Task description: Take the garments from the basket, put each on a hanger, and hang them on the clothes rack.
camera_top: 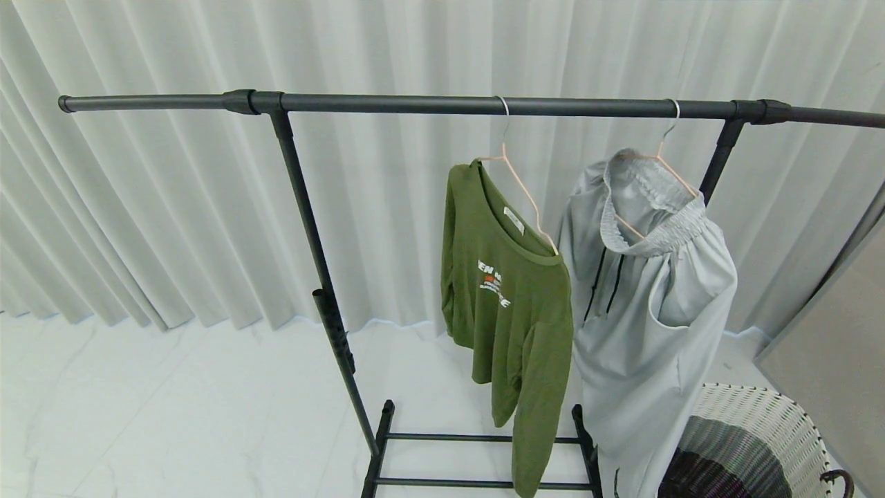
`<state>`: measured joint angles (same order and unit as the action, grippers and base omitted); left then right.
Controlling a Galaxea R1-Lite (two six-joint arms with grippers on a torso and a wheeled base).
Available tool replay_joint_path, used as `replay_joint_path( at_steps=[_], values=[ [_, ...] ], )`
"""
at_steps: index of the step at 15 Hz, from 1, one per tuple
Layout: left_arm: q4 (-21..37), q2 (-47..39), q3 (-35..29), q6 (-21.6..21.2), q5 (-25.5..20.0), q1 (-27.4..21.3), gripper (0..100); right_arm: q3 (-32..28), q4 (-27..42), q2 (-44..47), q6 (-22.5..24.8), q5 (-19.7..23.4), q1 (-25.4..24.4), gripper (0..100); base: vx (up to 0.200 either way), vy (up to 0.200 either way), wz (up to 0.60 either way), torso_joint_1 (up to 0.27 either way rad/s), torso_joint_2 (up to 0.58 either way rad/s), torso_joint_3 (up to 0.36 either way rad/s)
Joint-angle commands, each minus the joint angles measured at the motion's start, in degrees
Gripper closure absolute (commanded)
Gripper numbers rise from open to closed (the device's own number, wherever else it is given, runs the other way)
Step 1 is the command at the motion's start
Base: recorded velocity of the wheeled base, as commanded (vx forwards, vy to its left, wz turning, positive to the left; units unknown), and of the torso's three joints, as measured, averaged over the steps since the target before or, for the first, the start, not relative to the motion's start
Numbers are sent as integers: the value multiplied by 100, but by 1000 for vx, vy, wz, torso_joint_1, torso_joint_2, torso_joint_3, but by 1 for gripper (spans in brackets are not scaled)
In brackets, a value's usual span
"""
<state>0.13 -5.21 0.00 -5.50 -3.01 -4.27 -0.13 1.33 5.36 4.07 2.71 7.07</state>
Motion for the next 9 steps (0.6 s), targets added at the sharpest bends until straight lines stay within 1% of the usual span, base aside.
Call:
replay_joint_path(
  at_steps=[1, 3, 4, 5, 6, 7, 8, 9],
  values=[
    [13, -95, 0, -4, -15, 31, 0, -13, -1, 17, -91, 11, -224, 0, 0, 0, 0, 0, 0, 0],
    [22, -323, 0, -4, -15, 506, 0, -22, -1, 17, -91, 11, -224, 0, 0, 0, 0, 0, 0, 0],
    [22, -323, 0, -13, -15, 813, 0, -22, -1, 17, -100, 11, -224, 0, 0, 0, 0, 0, 0, 0],
    [39, -174, -9, -4, -15, 954, 0, -13, -1, 17, -100, 11, -224, 0, 0, 0, 0, 0, 0, 0],
    [57, 2, -9, 49, -15, 963, 0, -22, -1, 17, -100, 11, -224, 0, 0, 0, 0, 0, 0, 0],
    [57, -16, -9, 330, 11, 963, 0, -22, -1, 17, -108, 11, -224, 0, 0, 0, 0, 0, 0, 0],
    [57, -16, -18, 427, 55, 954, 0, -22, -1, 17, -126, 11, -224, 0, 0, 0, 0, 0, 0, 0],
    [57, -16, -18, 418, 55, 928, 0, -22, -1, 17, -135, 11, -224, 0, 0, 0, 0, 0, 0, 0]
  ],
)
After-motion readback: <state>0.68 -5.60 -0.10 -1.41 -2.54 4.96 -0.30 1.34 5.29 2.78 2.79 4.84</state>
